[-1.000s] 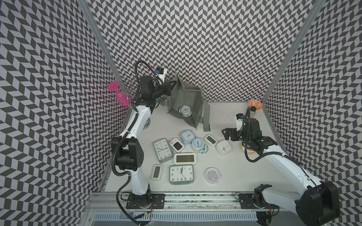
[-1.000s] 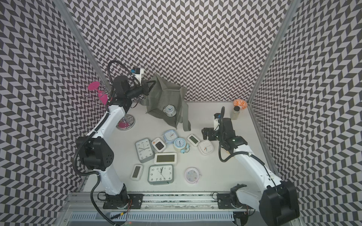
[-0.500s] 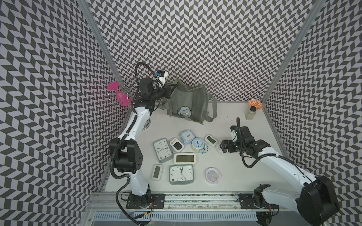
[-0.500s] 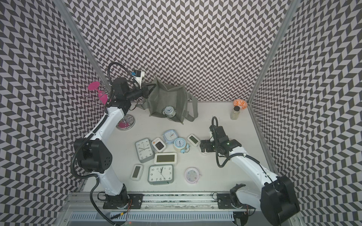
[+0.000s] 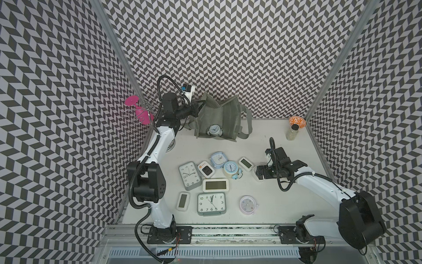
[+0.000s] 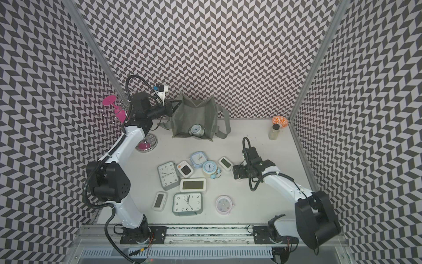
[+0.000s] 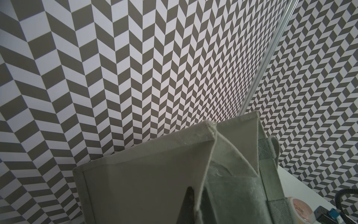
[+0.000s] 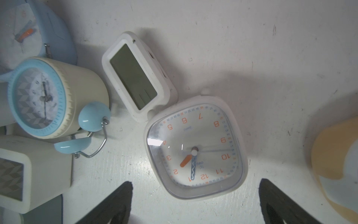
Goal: Put the alarm clock into the canvas bag
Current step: Pick up the alarm from the center of the board.
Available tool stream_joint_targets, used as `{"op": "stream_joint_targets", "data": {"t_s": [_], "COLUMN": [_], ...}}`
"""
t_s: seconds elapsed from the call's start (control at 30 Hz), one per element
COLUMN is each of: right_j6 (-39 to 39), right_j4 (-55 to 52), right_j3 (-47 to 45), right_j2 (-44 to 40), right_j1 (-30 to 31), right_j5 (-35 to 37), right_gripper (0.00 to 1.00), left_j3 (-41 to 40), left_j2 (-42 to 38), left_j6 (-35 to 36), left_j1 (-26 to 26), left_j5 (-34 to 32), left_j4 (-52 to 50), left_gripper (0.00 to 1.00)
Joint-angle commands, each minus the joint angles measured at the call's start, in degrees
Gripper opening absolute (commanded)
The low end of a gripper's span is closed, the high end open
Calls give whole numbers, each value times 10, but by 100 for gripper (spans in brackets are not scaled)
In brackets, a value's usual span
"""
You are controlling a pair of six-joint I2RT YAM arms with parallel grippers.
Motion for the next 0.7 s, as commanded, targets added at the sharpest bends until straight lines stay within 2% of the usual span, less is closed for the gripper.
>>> {"op": "stream_joint_targets", "data": {"t_s": [0.0, 0.1, 0.2, 0.4, 0.67], "right_j6": [-73, -118, -151, -182, -201], "right_j4": [2, 6, 43, 41, 10], "right_j3": [51, 60, 31, 25, 51], "right_j2": [-2, -23, -34, -5, 57], "right_j1": [8, 9, 10, 20, 19], "right_j5": [31, 57, 29, 85, 34], "right_gripper": [99, 99, 99, 99, 100], "left_j3": [4, 4, 6, -8, -2], "left_j2": [-23, -24, -25, -31, -14], "left_j6": [-4, -2, -2, -7, -30], "left_j1": [2, 4, 4, 4, 7], "left_j5": [21, 22, 24, 26, 45], "left_j4": [33, 31, 28, 38, 56], "left_gripper": [0, 0, 0, 0, 0]}}
